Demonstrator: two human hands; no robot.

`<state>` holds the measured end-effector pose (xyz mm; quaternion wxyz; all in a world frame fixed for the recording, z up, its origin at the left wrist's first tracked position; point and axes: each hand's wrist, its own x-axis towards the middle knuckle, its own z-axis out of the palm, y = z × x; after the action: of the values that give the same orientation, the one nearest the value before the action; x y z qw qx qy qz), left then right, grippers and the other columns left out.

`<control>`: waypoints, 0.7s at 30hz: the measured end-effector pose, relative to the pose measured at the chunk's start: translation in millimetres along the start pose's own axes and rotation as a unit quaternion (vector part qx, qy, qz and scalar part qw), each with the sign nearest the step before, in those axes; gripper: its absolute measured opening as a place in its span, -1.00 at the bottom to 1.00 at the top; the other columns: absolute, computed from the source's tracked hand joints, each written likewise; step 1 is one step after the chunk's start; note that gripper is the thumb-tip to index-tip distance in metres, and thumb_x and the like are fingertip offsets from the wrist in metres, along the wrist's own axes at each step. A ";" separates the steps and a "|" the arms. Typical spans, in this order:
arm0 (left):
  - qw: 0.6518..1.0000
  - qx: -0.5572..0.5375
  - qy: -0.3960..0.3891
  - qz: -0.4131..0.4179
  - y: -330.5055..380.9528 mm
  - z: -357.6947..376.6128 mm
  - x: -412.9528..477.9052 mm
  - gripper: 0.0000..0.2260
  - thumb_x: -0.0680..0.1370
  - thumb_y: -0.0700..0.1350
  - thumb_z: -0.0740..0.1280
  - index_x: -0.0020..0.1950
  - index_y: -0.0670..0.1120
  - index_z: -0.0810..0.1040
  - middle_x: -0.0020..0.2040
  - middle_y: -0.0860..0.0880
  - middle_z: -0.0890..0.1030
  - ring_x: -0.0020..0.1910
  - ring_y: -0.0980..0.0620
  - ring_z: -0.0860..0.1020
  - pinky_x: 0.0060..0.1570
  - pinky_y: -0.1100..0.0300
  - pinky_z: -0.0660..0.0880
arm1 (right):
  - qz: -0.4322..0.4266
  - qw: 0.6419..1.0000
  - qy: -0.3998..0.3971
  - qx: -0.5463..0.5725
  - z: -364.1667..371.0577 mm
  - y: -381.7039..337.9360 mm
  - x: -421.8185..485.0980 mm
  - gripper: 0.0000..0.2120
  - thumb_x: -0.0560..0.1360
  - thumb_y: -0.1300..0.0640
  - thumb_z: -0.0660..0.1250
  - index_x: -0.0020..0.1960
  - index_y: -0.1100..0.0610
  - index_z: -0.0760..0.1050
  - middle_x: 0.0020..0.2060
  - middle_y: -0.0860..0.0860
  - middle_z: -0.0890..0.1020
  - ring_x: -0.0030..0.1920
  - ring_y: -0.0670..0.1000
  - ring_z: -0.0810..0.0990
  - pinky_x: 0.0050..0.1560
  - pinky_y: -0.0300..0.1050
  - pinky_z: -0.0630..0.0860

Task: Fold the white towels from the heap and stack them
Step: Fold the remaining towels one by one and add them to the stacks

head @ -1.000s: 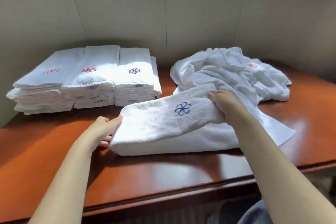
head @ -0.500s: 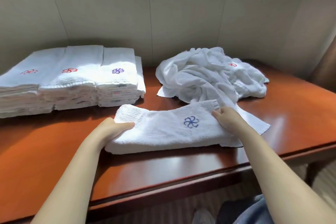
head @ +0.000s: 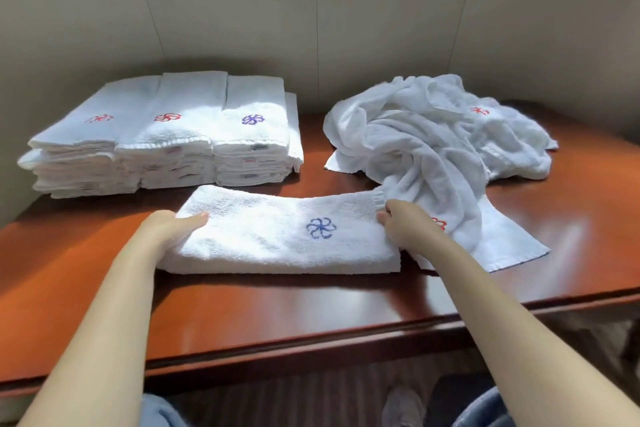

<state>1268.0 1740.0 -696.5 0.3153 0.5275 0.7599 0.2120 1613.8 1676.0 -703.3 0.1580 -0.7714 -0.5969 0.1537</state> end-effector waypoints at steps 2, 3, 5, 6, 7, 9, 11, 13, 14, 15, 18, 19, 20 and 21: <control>0.999 0.035 0.006 0.006 -0.8 -0.1 0.7 -0.41 0.52 0.18 0.32 0.32 -0.28 0.47 0.32 -0.21 0.49 0.24 -0.19 0.47 0.14 0.05 0.38 | 0.024 0.998 0.038 0.040 3.5 -7.3 3.7 -0.81 0.62 0.15 0.10 0.07 0.20 0.44 0.13 0.22 0.57 0.14 0.20 0.51 -0.10 -0.12 0.23; 0.999 0.049 0.007 0.011 -1.4 0.5 0.7 -0.40 0.52 0.19 0.30 0.33 -0.26 0.46 0.33 -0.20 0.48 0.26 -0.19 0.46 0.18 0.03 0.39 | 0.036 0.996 0.060 0.063 5.3 -9.6 5.3 -0.83 0.62 0.14 0.09 0.05 0.20 0.41 0.14 0.22 0.56 0.16 0.21 0.50 -0.10 -0.11 0.22; 0.997 0.065 0.013 0.025 -2.8 1.6 0.2 -0.43 0.53 0.21 0.27 0.31 -0.24 0.48 0.30 -0.19 0.50 0.24 -0.19 0.47 0.18 0.03 0.40 | 0.048 0.992 0.090 0.067 8.7 -12.0 6.7 -0.89 0.61 0.16 0.08 -0.01 0.16 0.35 0.12 0.23 0.55 0.15 0.22 0.49 -0.09 -0.06 0.26; 0.997 0.070 0.016 0.031 -3.8 1.6 -0.3 -0.44 0.53 0.21 0.26 0.29 -0.23 0.49 0.29 -0.18 0.51 0.23 -0.19 0.48 0.17 0.03 0.40 | 0.050 0.994 0.089 0.050 11.1 -12.2 6.6 -0.90 0.60 0.18 0.09 0.03 0.17 0.36 0.13 0.23 0.55 0.15 0.22 0.50 -0.07 -0.04 0.30; 0.997 0.074 0.017 0.035 -4.7 1.4 -0.6 -0.44 0.54 0.21 0.25 0.30 -0.22 0.49 0.29 -0.18 0.51 0.23 -0.18 0.48 0.18 0.02 0.41 | 0.052 0.995 0.078 0.025 14.2 -11.7 6.1 -0.83 0.58 0.20 0.09 0.12 0.20 0.38 0.14 0.24 0.55 0.16 0.22 0.51 -0.03 -0.03 0.35; 0.996 0.078 0.014 0.040 -6.4 0.9 -0.6 -0.41 0.53 0.23 0.24 0.33 -0.22 0.47 0.32 -0.17 0.49 0.25 -0.18 0.47 0.22 0.01 0.40 | 0.063 0.996 0.058 -0.014 19.6 -10.2 3.9 -0.71 0.57 0.22 0.08 0.26 0.22 0.37 0.17 0.23 0.55 0.18 0.21 0.51 0.05 -0.03 0.39; 0.996 0.077 0.013 0.042 -7.3 0.9 -0.3 -0.39 0.53 0.24 0.24 0.36 -0.22 0.43 0.34 -0.16 0.47 0.27 -0.18 0.45 0.24 0.00 0.39 | 0.072 0.995 0.056 -0.032 21.2 -9.0 2.4 -0.70 0.58 0.21 0.06 0.28 0.23 0.34 0.18 0.23 0.54 0.19 0.21 0.51 0.08 -0.02 0.40; 0.996 0.073 0.014 0.043 -7.7 1.5 0.9 -0.36 0.53 0.25 0.24 0.39 -0.22 0.40 0.36 -0.16 0.45 0.29 -0.18 0.44 0.25 0.00 0.39 | 0.082 0.994 0.053 -0.046 20.0 -9.6 3.4 -0.71 0.58 0.23 0.07 0.28 0.24 0.32 0.18 0.23 0.54 0.20 0.21 0.50 0.09 -0.01 0.40; 0.996 0.073 0.015 0.045 -7.7 1.8 0.9 -0.36 0.53 0.25 0.24 0.39 -0.22 0.39 0.36 -0.16 0.45 0.29 -0.18 0.44 0.25 0.00 0.39 | 0.085 0.994 0.051 -0.052 18.8 -10.1 3.8 -0.71 0.58 0.24 0.08 0.28 0.25 0.32 0.18 0.23 0.54 0.20 0.21 0.50 0.10 -0.02 0.40; 0.996 0.072 0.016 0.046 -7.6 2.0 0.8 -0.36 0.53 0.25 0.25 0.39 -0.23 0.39 0.36 -0.16 0.45 0.29 -0.18 0.44 0.24 0.01 0.39 | 0.089 0.993 0.048 -0.060 17.2 -11.6 3.8 -0.70 0.58 0.24 0.09 0.29 0.25 0.31 0.19 0.24 0.53 0.21 0.21 0.50 0.10 -0.01 0.41; 0.997 0.064 0.024 0.046 -7.5 2.0 0.2 -0.35 0.52 0.23 0.27 0.41 -0.23 0.36 0.38 -0.17 0.42 0.31 -0.18 0.42 0.16 0.04 0.36 | 0.109 0.986 0.025 -0.120 8.9 -19.3 0.8 -0.62 0.56 0.24 0.12 0.37 0.22 0.23 0.29 0.23 0.45 0.25 0.21 0.47 0.08 0.02 0.42; 0.997 0.063 0.026 0.046 -7.5 2.1 0.2 -0.36 0.52 0.23 0.28 0.39 -0.23 0.37 0.36 -0.17 0.44 0.29 -0.18 0.43 0.13 0.05 0.37 | 0.119 0.982 0.025 -0.142 6.1 -22.9 0.6 -0.59 0.55 0.24 0.13 0.39 0.21 0.20 0.32 0.21 0.42 0.26 0.22 0.46 0.03 0.02 0.41; 0.996 0.062 0.029 0.050 -7.7 2.4 0.8 -0.38 0.51 0.23 0.28 0.35 -0.23 0.40 0.31 -0.16 0.48 0.25 -0.18 0.45 0.09 0.05 0.38 | 0.120 0.980 0.034 -0.155 3.7 -27.5 0.1 -0.58 0.54 0.24 0.14 0.38 0.19 0.19 0.32 0.19 0.40 0.27 0.23 0.44 -0.01 0.02 0.40; 0.996 0.063 0.031 0.054 -7.6 2.3 0.5 -0.42 0.51 0.23 0.28 0.28 -0.22 0.44 0.24 -0.15 0.51 0.19 -0.17 0.48 0.05 0.05 0.39 | 0.103 0.980 0.052 -0.159 3.1 -33.1 0.4 -0.59 0.53 0.23 0.15 0.36 0.17 0.19 0.30 0.18 0.39 0.27 0.24 0.41 0.00 0.03 0.38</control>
<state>1264.4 1737.8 -703.3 0.2456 0.5795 0.7518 0.1965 1583.8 1684.4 -692.0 0.0471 -0.8511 -0.5219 0.0318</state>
